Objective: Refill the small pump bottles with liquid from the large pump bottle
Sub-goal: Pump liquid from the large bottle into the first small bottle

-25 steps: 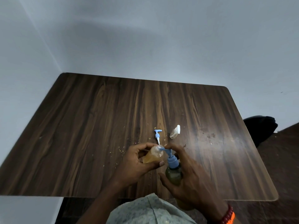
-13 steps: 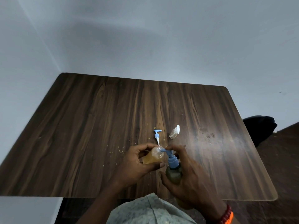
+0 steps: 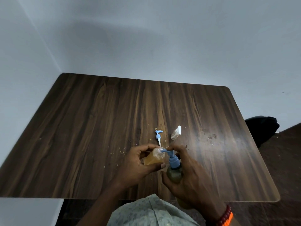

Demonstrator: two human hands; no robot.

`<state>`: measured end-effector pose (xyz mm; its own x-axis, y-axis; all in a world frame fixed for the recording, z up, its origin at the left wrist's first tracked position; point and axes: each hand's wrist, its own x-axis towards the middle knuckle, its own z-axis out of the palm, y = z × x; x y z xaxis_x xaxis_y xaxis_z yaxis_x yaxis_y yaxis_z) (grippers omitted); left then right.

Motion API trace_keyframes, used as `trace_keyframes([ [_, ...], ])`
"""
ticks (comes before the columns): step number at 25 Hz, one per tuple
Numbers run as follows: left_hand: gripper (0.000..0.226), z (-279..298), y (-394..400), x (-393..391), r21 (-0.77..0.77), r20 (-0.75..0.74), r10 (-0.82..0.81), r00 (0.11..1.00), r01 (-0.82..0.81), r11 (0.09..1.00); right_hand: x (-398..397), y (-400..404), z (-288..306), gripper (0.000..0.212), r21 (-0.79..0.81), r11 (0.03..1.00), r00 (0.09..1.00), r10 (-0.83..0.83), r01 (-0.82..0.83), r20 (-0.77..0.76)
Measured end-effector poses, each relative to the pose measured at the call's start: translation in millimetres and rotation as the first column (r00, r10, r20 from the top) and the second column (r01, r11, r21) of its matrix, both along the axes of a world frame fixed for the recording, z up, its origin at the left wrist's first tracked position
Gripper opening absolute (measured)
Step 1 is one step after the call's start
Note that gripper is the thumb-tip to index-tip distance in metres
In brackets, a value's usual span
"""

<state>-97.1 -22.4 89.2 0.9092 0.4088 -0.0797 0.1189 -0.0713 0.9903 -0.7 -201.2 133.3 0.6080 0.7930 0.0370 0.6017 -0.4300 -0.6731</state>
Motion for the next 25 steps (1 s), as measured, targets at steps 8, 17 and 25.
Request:
trace_keyframes([
  [8,0.046,-3,7,7,-0.038,0.032,0.041,0.999,-0.040,0.998,1,8,-12,0.074,0.052,0.999,0.999,0.005,-0.007,0.038],
  [17,0.045,-17,20,8,-0.121,0.036,0.063,0.997,-0.058,0.991,7,32,-30,0.077,0.045,0.999,0.997,0.001,-0.005,0.076],
  [25,0.047,-26,22,6,-0.062,0.024,0.073,0.997,-0.071,0.996,6,33,-34,0.070,0.032,0.999,0.997,0.009,-0.011,0.081],
])
